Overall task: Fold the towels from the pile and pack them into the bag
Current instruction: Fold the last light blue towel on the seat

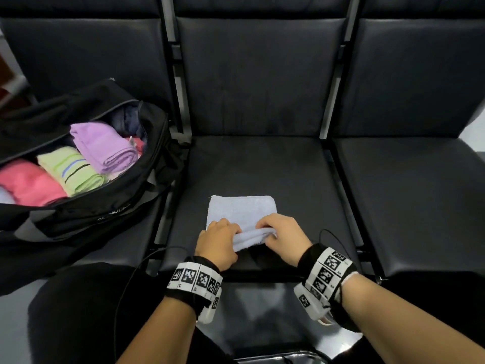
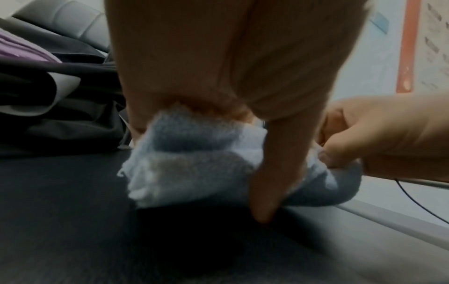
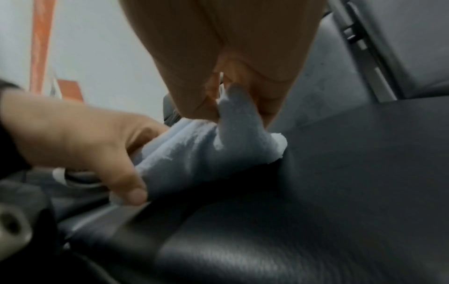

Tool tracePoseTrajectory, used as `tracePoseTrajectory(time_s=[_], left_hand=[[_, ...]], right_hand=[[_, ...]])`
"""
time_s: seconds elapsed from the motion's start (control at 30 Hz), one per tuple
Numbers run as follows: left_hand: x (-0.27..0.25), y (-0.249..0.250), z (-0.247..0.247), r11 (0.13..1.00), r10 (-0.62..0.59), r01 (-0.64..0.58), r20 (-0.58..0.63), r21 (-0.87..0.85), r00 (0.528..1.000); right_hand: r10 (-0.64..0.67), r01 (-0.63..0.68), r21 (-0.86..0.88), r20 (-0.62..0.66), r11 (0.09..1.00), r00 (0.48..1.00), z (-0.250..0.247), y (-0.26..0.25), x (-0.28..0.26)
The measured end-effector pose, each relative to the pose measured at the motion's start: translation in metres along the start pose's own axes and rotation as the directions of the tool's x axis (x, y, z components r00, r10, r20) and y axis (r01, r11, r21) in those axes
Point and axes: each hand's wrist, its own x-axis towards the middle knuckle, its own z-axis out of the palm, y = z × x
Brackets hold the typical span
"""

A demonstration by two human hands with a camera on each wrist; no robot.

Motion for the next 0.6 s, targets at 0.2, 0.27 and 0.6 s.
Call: tracePoseTrajectory(time_s=[0.2,0.27,0.6], left_hand=[[0.004,-0.016,-0.003,0.983,-0.025,0.003,-0.115,-0.185,0.993],[0.004,-0.020,-0.004,0.974,-0.022,-0.004,-0.111,-0.229,0.994],[0.007,-0.042,-0.021,0.784,-0.092,-0.001,-0.117,-0.621,0.989]], right_hand=[[-0.082,0.169,-0.360,0.245,0.917,0.966,0.001,0.011,-0.011],[-0.113,0.229,-0.477,0.259,0.849,0.959,0.005,0.019,-0.016],[0.088,-0.076,0.159,-0.071,0.984,0.994,-0.017,0.027,-0.006]])
